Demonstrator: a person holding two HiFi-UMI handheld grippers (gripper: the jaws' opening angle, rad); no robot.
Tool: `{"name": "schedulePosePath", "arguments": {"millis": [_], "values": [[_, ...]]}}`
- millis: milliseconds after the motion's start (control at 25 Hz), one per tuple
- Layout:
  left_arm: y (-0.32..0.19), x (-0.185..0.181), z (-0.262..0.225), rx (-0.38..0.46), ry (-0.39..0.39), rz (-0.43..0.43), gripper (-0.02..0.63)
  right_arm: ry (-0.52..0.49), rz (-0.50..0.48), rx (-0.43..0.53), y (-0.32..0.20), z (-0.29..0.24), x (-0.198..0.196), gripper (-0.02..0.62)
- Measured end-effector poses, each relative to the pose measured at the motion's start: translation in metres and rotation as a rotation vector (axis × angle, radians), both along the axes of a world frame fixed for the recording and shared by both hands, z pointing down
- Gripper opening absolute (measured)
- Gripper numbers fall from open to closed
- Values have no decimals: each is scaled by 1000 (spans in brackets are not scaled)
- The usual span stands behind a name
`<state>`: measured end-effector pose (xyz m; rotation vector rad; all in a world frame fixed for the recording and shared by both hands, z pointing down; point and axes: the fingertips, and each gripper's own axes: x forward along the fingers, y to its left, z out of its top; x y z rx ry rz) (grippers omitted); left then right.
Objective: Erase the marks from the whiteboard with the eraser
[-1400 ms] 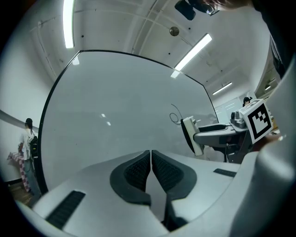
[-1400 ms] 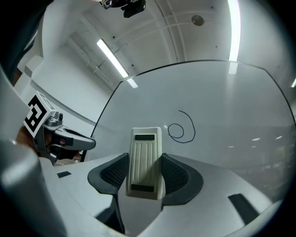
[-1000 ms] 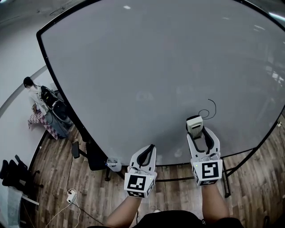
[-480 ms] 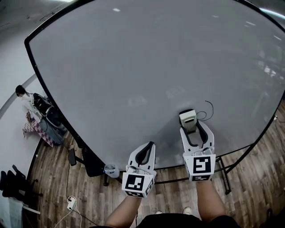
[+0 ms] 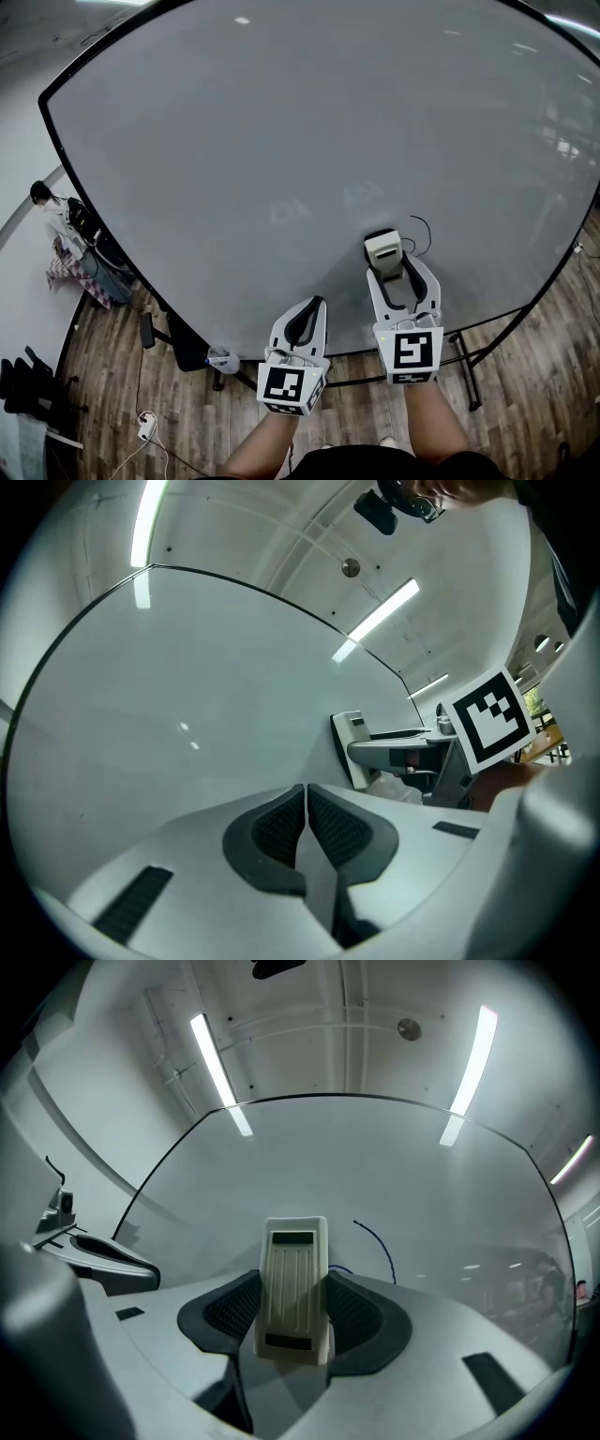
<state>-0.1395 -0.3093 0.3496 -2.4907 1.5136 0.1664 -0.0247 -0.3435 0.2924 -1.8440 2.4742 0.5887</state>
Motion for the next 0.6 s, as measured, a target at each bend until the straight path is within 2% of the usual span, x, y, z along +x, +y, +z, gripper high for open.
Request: {"name": "schedulePosePath", "arguments": {"millis": [440,600], "values": [[-5,16,3,-14,2,-8,26,-24,36,50,-2,-8,44,247],[-5,24,5,-23,-1,-8,26,-41,58,36,-4,-6,62,247]]}}
